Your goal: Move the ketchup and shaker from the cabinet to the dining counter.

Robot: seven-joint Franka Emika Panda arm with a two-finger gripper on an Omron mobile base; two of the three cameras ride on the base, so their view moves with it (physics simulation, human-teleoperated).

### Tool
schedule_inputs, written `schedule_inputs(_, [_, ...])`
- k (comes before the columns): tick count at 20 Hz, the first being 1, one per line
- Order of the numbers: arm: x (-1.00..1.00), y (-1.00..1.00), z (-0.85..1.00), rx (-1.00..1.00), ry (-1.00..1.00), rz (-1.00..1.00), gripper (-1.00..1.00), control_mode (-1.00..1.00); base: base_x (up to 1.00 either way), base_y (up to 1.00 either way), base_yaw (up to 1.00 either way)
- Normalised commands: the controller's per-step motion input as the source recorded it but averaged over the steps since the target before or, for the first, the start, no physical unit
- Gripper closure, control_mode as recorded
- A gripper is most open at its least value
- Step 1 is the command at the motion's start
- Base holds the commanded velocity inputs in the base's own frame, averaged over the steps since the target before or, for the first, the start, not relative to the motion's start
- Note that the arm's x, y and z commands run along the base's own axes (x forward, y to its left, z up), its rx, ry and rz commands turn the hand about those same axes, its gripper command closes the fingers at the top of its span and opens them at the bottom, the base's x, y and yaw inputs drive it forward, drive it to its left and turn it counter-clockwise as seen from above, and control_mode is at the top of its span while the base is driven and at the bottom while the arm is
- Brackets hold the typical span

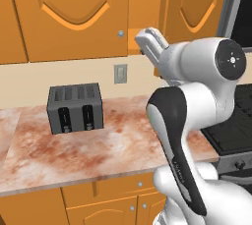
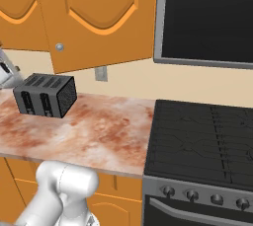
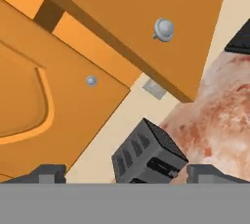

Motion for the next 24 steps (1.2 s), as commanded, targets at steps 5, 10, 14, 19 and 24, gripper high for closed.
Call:
schedule_inputs(5, [0.48,0.31,-0.07,0.15,0.0,-0.45,-1.0,-1.0,0.0,0.0,0.0])
schedule_inputs(10, [0.46,0.17,-0.04,0.23,-0.01,-0.42,-1.0,-1.0,0.0,0.0,0.0])
schedule_inputs(14, [0.45,0.09,-0.06,0.17,-0.01,-0.47,-1.0,-1.0,0.0,0.0,0.0])
schedule_inputs(19, [0.43,0.04,-0.08,0.22,-0.06,-0.44,-1.0,-1.0,0.0,0.0,0.0])
schedule_inputs(24, [0.42,0.0,-0.09,0.13,-0.05,-0.41,-1.0,-1.0,0.0,0.0,0.0])
